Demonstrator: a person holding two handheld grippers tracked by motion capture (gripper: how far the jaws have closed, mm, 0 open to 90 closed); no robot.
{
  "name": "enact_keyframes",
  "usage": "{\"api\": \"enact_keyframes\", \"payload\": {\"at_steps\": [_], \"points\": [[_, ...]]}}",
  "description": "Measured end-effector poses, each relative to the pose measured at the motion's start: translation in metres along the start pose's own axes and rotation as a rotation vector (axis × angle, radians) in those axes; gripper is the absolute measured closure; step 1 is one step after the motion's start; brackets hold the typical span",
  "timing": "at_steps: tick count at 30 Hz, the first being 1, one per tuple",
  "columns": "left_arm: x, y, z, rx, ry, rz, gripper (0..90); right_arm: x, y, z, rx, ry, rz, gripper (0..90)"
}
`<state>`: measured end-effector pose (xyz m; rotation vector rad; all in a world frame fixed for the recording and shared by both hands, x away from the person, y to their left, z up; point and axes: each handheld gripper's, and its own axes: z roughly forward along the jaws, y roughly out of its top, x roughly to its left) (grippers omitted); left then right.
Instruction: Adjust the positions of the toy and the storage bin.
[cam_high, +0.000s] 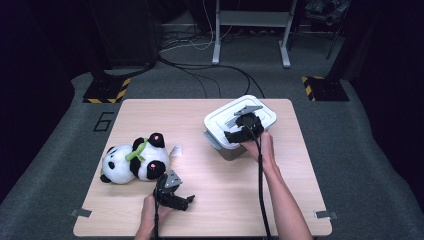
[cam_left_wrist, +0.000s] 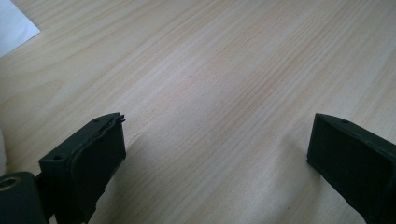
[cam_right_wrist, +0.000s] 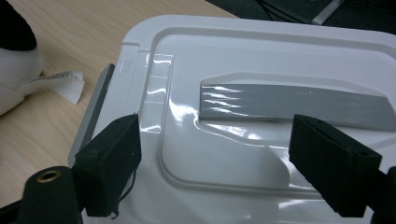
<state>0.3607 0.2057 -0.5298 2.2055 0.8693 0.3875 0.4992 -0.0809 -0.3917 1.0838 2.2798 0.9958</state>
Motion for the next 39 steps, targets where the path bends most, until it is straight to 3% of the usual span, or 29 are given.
{"api": "enact_keyframes", "payload": {"at_steps": [3,9,13,18,23,25,26,28,32,36,39], "points": [[0.000,0.000,0.000,0.002,0.003,0.004,4.1,0.000,0.001,0.006,0.020,0.001,-0.006,17.0],[0.000,0.000,0.000,-0.001,-0.003,0.003,4.4,0.003,-0.004,0.003,0.010,-0.014,0.010,16.4],[0.000,0.000,0.000,0.002,-0.002,0.002,4.4,0.008,-0.008,-0.009,-0.056,0.034,-0.032,18.7],[0.000,0.000,0.000,0.000,-0.004,0.004,4.4,0.028,-0.006,-0.012,-0.030,0.089,-0.113,33.4],[0.000,0.000,0.000,-0.001,-0.003,0.004,4.5,0.037,-0.005,-0.008,-0.008,0.108,-0.142,52.8],[0.000,0.000,0.000,-0.001,-0.003,0.003,4.5,0.040,-0.006,-0.005,0.017,0.121,-0.146,55.7],[0.000,0.000,0.000,-0.001,-0.002,0.004,4.6,0.042,-0.007,-0.004,0.003,0.113,-0.158,56.6],[0.000,0.000,0.000,-0.002,-0.003,0.001,4.6,0.041,-0.007,-0.005,-0.001,0.117,-0.150,64.3],[0.000,0.000,0.000,-0.002,-0.003,0.001,4.7,0.041,-0.008,-0.006,-0.007,0.116,-0.144,65.2],[0.000,0.000,0.000,-0.002,-0.002,0.001,4.7,0.039,-0.011,-0.008,-0.021,0.141,-0.096,66.4],[0.000,0.000,0.000,-0.003,-0.002,0.000,4.7,0.045,-0.012,-0.011,-0.008,0.132,-0.075,66.6]]}}
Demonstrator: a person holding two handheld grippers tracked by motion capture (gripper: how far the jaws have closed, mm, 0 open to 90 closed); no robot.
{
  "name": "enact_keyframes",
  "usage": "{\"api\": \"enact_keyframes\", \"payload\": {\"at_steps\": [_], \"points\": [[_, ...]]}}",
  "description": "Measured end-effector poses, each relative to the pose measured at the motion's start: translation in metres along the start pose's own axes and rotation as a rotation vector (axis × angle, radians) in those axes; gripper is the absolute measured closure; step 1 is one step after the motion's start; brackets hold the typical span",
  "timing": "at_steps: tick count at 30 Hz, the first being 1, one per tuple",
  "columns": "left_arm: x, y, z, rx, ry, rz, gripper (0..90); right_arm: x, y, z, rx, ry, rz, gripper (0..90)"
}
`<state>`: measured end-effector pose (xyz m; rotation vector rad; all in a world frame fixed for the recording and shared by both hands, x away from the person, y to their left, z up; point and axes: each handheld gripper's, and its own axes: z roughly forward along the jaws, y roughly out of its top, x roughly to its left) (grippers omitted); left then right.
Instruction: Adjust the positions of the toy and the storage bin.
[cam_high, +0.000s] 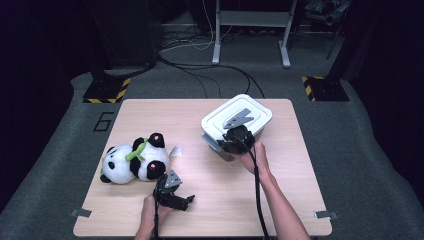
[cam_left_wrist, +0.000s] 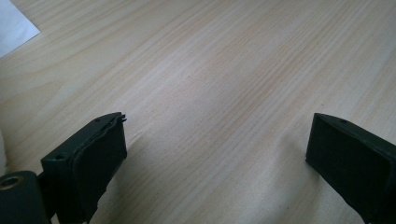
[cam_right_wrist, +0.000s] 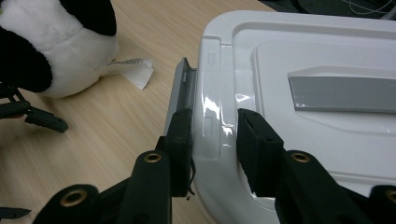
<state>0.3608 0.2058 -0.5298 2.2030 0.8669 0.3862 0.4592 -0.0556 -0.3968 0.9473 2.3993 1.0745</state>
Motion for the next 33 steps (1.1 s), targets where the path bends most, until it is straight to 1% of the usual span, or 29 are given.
{"api": "enact_keyframes", "payload": {"at_steps": [4,5,7,8,9,12,13,14,16,20,23,24,29,32,33], "points": [[0.000,0.000,0.000,0.007,-0.003,0.001,4.7,0.008,0.000,-0.001,-0.006,-0.004,-0.017,66.6],[0.000,0.000,-0.001,0.007,-0.003,0.001,4.7,0.010,-0.001,-0.002,0.005,-0.003,-0.007,66.6],[0.000,0.000,-0.001,0.007,-0.003,0.002,4.7,0.014,-0.001,-0.003,0.002,0.005,-0.004,66.6],[0.000,0.000,-0.001,0.007,-0.003,0.001,4.7,0.015,-0.002,-0.003,-0.002,0.007,-0.011,66.6],[0.000,0.000,-0.001,0.007,-0.003,0.001,4.7,0.018,-0.003,-0.004,0.003,0.012,0.000,66.6],[0.000,0.000,-0.001,0.007,-0.003,0.001,4.7,0.025,-0.004,-0.007,0.003,0.024,0.008,66.6],[0.000,0.000,0.000,0.007,-0.003,0.000,4.7,0.027,-0.005,-0.008,0.005,0.024,-0.006,66.6],[0.000,0.000,-0.001,0.007,-0.003,0.000,4.7,0.030,-0.005,-0.009,0.010,0.026,0.007,66.7],[0.000,0.000,-0.001,0.007,-0.003,0.001,4.7,0.035,-0.006,-0.011,0.010,0.029,0.000,66.6],[0.000,0.000,-0.001,0.007,-0.003,0.001,4.7,0.045,-0.009,-0.015,0.012,0.033,0.021,66.7],[0.000,0.000,-0.001,0.007,-0.003,0.001,4.7,0.051,-0.011,-0.017,0.010,0.036,0.016,66.7],[0.000,0.000,-0.001,0.007,-0.003,0.001,4.7,0.053,-0.011,-0.018,0.020,0.039,0.027,66.7],[0.000,0.000,0.000,0.006,-0.002,0.000,4.7,0.062,-0.012,-0.020,0.015,0.040,0.023,66.7],[0.000,0.000,0.000,0.006,-0.002,0.001,4.7,0.068,-0.012,-0.020,0.019,0.043,0.035,66.7],[0.000,0.000,0.000,0.006,-0.002,0.000,4.7,0.070,-0.012,-0.021,0.020,0.045,0.032,66.6]]}}
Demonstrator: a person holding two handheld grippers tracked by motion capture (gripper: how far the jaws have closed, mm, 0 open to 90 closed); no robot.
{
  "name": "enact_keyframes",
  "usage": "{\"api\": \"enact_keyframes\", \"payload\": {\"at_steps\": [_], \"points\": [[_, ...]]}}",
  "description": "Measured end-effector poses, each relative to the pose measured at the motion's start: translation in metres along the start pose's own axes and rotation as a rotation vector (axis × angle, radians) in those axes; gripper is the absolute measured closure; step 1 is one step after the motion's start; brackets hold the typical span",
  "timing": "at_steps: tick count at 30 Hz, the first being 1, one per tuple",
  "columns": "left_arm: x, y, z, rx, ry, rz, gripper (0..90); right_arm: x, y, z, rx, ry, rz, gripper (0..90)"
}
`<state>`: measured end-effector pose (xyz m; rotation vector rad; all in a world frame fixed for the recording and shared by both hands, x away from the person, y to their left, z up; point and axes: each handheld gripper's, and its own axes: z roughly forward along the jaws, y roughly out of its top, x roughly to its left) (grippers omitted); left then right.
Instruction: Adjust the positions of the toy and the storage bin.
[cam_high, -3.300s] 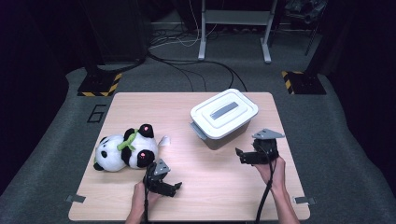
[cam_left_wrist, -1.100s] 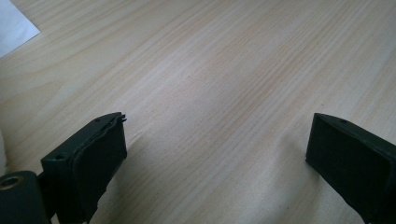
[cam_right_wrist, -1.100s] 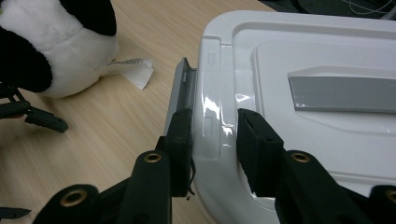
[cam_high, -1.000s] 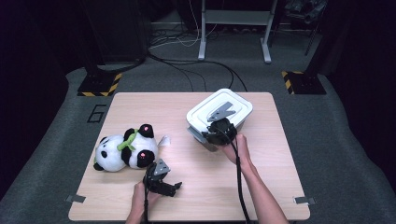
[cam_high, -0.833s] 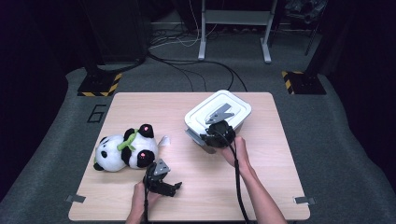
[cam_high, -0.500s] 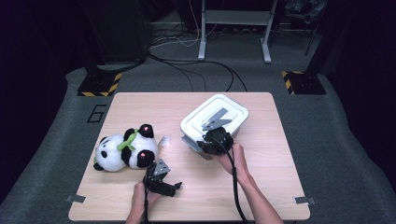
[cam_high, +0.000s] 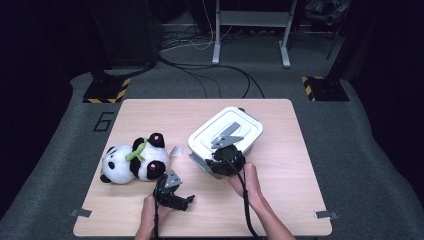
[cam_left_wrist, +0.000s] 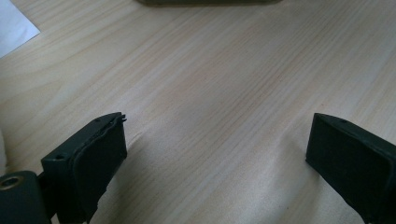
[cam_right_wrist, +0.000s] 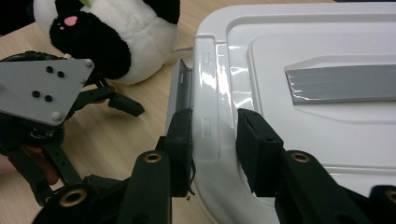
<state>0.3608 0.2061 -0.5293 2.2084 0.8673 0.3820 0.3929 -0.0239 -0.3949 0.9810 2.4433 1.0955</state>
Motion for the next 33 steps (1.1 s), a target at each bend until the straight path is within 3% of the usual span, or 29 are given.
{"api": "enact_keyframes", "payload": {"at_steps": [4,9,11,16,19,22,27,33], "points": [[0.000,0.000,0.000,0.000,0.000,-0.001,4.7,0.001,0.002,0.001,0.006,0.006,-0.011,64.3],[0.000,0.000,0.000,0.000,0.000,0.000,4.7,-0.004,0.003,-0.005,-0.023,0.039,-0.053,51.1],[0.000,0.000,0.000,-0.001,0.000,-0.001,4.7,-0.010,0.004,-0.011,-0.038,0.021,-0.059,43.5],[0.000,0.000,0.000,0.001,-0.001,0.003,4.7,-0.040,0.005,-0.026,-0.084,-0.041,-0.046,24.1],[0.000,0.000,0.000,0.002,0.000,0.005,4.7,-0.065,0.003,-0.033,-0.099,-0.100,-0.009,20.6],[0.000,0.000,0.000,0.001,-0.002,0.004,4.7,-0.090,0.001,-0.038,-0.111,-0.158,0.031,21.9],[0.000,0.000,0.000,0.003,-0.001,0.005,4.8,-0.126,-0.001,-0.038,-0.105,-0.263,0.048,33.9],[0.000,0.000,0.000,0.002,0.000,0.001,4.9,-0.154,0.001,-0.024,-0.065,-0.285,0.098,46.0]]}}
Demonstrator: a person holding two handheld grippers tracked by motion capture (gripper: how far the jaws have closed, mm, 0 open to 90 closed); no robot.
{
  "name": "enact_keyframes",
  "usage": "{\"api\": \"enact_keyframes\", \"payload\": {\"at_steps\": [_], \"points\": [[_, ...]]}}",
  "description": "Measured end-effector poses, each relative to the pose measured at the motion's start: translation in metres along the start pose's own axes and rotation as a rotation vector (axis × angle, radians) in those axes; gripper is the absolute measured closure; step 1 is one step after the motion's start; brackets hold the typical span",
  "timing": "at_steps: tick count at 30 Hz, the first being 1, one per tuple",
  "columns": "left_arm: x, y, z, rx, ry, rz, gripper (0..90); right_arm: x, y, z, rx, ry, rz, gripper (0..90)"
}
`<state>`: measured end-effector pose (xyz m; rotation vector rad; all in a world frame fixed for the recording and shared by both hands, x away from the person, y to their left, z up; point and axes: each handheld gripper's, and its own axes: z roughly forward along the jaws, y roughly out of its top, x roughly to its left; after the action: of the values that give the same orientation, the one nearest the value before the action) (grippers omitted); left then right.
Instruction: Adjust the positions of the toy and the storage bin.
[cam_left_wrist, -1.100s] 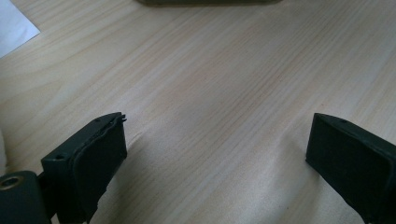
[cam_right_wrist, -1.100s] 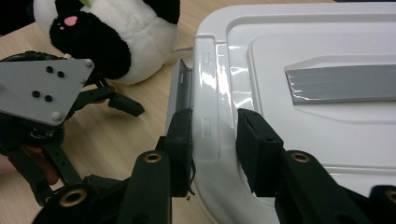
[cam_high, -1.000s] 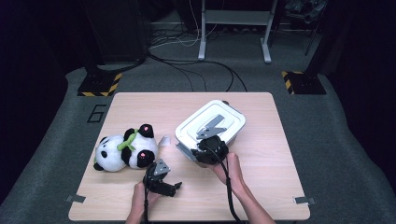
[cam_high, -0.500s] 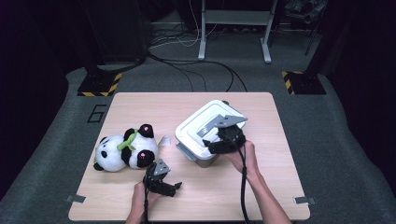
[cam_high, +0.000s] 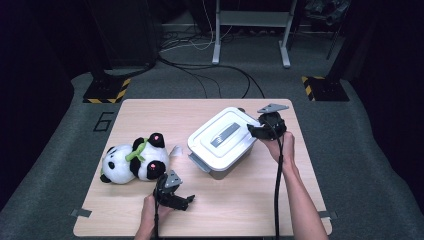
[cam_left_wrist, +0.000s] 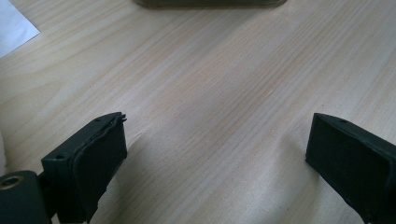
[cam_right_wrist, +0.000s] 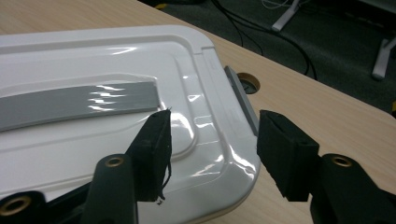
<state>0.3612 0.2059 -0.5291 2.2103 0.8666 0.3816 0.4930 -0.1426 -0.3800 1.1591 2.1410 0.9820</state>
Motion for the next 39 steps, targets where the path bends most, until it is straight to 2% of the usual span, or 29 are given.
{"api": "enact_keyframes", "payload": {"at_steps": [4,6,8,10,13,14,16,20,25,30,36,38,39], "points": [[0.000,0.000,0.000,0.000,0.000,0.000,4.9,-0.011,0.001,0.013,0.018,0.024,0.032,57.0],[0.000,0.000,0.000,0.000,0.000,0.000,4.9,-0.014,0.002,0.017,0.021,0.018,0.041,58.0],[0.000,0.000,0.000,-0.001,0.000,0.000,4.9,-0.019,0.001,0.021,0.031,0.049,0.055,55.8],[0.000,0.000,0.000,-0.002,-0.001,0.000,4.9,-0.020,0.001,0.025,0.052,0.040,0.061,55.9],[0.000,0.000,0.000,-0.002,-0.001,0.000,4.9,-0.026,-0.002,0.027,0.045,0.051,0.083,64.5],[0.000,0.000,0.000,-0.001,0.000,0.000,4.9,-0.026,-0.002,0.026,0.045,0.048,0.099,64.9],[0.000,0.000,0.000,0.000,0.000,0.000,4.9,-0.026,-0.002,0.025,0.049,0.050,0.099,65.3],[0.000,0.000,0.000,-0.004,-0.001,-0.004,4.9,-0.025,-0.002,0.020,0.081,0.032,0.103,65.8],[0.000,0.000,0.000,-0.005,0.000,-0.004,5.0,-0.016,-0.006,0.008,0.114,-0.004,0.114,67.4],[0.000,0.000,0.000,-0.006,0.000,-0.004,5.0,-0.009,-0.015,-0.005,0.113,-0.016,0.132,68.0],[0.000,0.000,0.000,-0.006,-0.001,-0.006,5.0,-0.001,-0.029,-0.024,0.107,-0.005,0.138,68.9],[0.000,0.000,0.000,-0.005,0.001,-0.005,5.1,0.001,-0.034,-0.030,0.088,0.029,0.134,76.3],[0.000,0.000,0.000,-0.006,0.000,-0.004,5.1,0.004,-0.036,-0.033,0.086,0.026,0.131,76.1]]}}
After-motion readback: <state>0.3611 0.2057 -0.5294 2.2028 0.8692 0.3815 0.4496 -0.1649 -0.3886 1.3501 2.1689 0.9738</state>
